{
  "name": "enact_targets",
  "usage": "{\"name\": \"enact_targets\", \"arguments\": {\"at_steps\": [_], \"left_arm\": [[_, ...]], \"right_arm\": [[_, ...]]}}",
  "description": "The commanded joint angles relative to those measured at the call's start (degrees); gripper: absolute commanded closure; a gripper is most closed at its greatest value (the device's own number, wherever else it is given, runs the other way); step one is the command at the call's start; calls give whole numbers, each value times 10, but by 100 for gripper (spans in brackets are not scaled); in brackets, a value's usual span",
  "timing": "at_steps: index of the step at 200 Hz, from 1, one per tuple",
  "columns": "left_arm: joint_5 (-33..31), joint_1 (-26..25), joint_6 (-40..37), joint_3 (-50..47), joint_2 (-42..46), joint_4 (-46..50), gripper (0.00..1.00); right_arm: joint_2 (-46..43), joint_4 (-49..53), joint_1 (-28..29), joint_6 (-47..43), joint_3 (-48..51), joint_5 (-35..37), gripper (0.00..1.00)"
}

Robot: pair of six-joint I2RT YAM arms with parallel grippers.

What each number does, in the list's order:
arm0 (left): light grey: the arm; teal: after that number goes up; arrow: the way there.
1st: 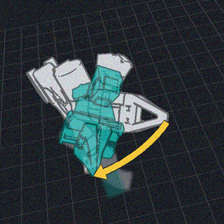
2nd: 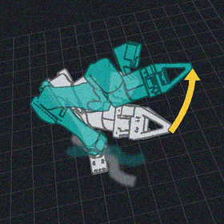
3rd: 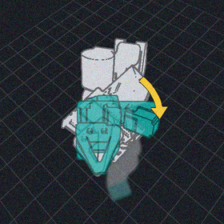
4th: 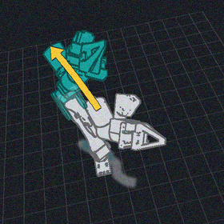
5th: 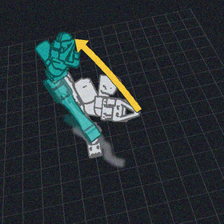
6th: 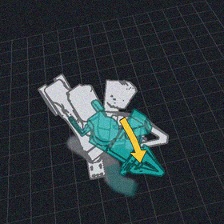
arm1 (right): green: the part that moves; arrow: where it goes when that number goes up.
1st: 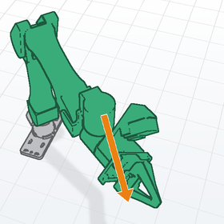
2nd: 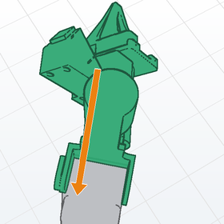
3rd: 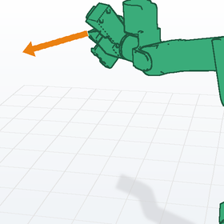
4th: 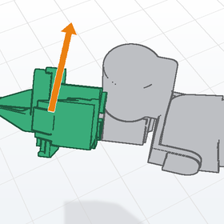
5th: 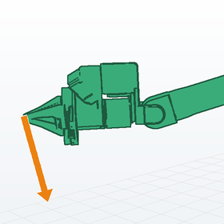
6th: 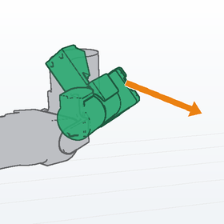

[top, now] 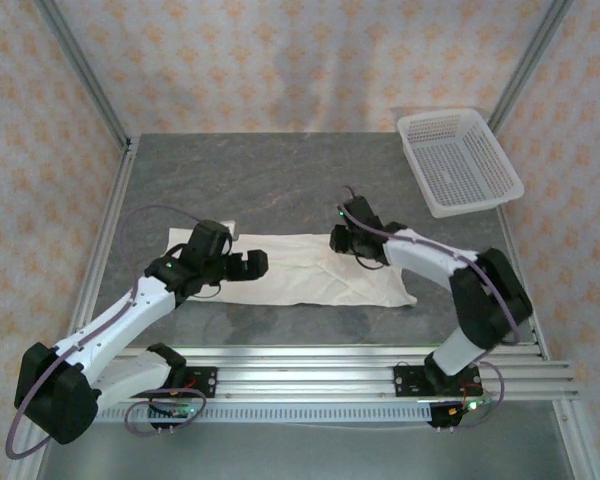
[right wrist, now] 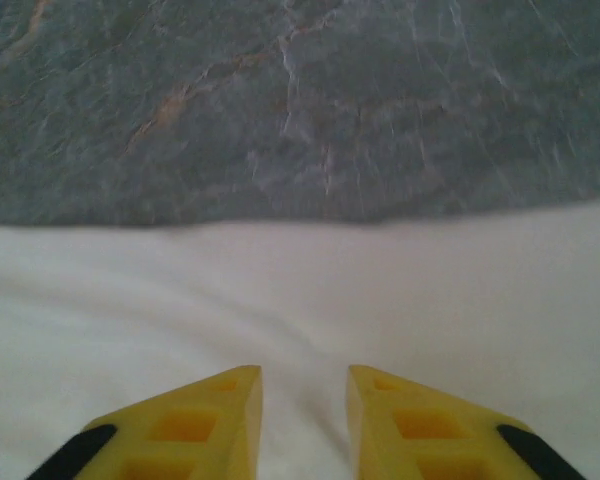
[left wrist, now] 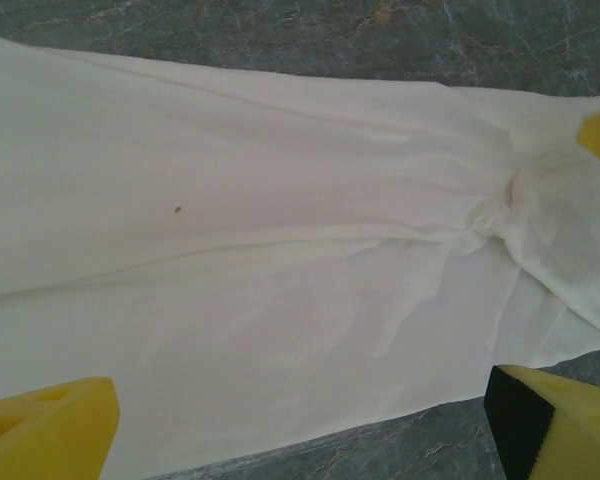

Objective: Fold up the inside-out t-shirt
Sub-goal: Smooth out the T-shirt at the center of the table.

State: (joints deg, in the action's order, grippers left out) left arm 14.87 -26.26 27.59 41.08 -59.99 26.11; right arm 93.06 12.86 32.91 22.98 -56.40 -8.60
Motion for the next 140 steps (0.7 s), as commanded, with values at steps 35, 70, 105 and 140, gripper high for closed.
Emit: {"name": "enact_targets", "arguments": {"at_steps": [35,70,105,140], "left_arm": [[-22,-4,5,-13,25,8,4],[-21,-4,4,-14,19,1,4],[-13,-4,6,-13,9,-9,4],[-19,-4,5,-14,18,0,4]], "right_arm": [[74,21,4,-30,-42,-73,71],[39,16,12,-13,6,-76,75],[29,10,16,-5,33,-108,79],[5,-3,33,21,57,-193,82]]}}
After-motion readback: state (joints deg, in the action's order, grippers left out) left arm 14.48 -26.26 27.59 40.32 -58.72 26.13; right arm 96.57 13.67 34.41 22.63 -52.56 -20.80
